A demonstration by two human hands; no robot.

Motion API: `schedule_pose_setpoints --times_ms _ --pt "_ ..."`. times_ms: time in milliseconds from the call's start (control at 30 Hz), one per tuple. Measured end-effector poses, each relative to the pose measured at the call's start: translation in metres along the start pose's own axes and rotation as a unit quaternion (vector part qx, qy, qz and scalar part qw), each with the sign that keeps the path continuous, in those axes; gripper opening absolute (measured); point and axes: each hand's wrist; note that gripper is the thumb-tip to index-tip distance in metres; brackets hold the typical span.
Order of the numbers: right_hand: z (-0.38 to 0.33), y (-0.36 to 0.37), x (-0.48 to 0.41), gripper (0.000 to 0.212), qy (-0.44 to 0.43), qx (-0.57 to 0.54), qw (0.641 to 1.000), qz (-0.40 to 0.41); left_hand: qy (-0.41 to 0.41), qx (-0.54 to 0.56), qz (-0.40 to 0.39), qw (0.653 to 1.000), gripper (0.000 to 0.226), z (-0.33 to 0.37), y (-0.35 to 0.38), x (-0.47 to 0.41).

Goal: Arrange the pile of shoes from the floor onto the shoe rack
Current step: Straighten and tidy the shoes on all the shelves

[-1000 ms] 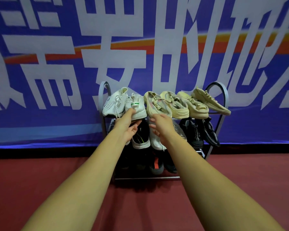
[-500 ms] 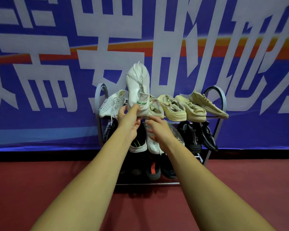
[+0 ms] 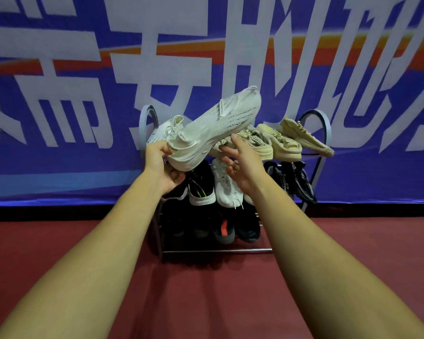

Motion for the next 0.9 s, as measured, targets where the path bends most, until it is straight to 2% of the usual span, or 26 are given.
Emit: schedule_pose_setpoints --times_ms 67,167,233,300,433,500,600,667,733,800,900 --pt "0.000 -0.001 0.002 0.039 0.010 -0.043 0.999 0.007 0.001 -0.004 -0.014 1.000 0.015 0.003 -0.002 0.002" --pt "-0.006 -0.001 0.005 0.043 0.024 -0.103 0.994 0.006 -0.004 -0.004 -0.023 1.000 0.014 0.003 -0.008 0.003" --pt "-0.009 -0.002 0.005 0.047 0.025 -0.094 0.995 0.009 -0.007 0.002 -0.019 1.000 0.014 0.002 -0.012 0.003" --pt "-0.006 -0.004 0.003 0.045 0.035 -0.063 0.997 0.022 -0.007 0.003 -0.012 1.000 0.011 -0.001 -0.017 0.002" --pt "0.001 -0.010 -0.001 0.032 0.062 -0.051 0.995 0.063 0.003 0.011 -0.016 1.000 0.019 0.004 -0.020 0.001" --pt "0.001 -0.015 -0.004 0.025 0.077 -0.050 0.993 0.077 0.012 0.022 -0.027 0.999 0.028 0.007 -0.017 -0.002" --pt "0.003 -0.018 -0.008 0.020 0.091 -0.071 0.990 0.080 0.022 0.101 -0.037 0.994 0.051 0.005 -0.010 -0.005" --pt "0.006 -0.018 -0.010 0.015 0.091 -0.096 0.987 0.091 0.041 0.128 -0.043 0.990 0.045 0.002 -0.002 -0.005" --pt "0.007 -0.018 -0.010 0.012 0.091 -0.114 0.984 0.100 0.046 0.101 -0.053 0.992 0.041 -0.002 0.006 -0.007" --pt "0.009 -0.015 -0.010 0.010 0.093 -0.117 0.983 0.107 0.039 0.036 -0.052 0.997 0.066 -0.011 0.016 -0.008" --pt "0.011 -0.008 -0.009 0.013 0.095 -0.109 0.981 0.129 0.031 -0.008 -0.064 0.997 0.083 -0.024 0.033 -0.010"
Point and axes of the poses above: each hand's wrist, its own x-axis away from the middle knuckle, its own y-axis out of the palm, z = x × y, and after that the axes turned 1 degree about y, right-handed
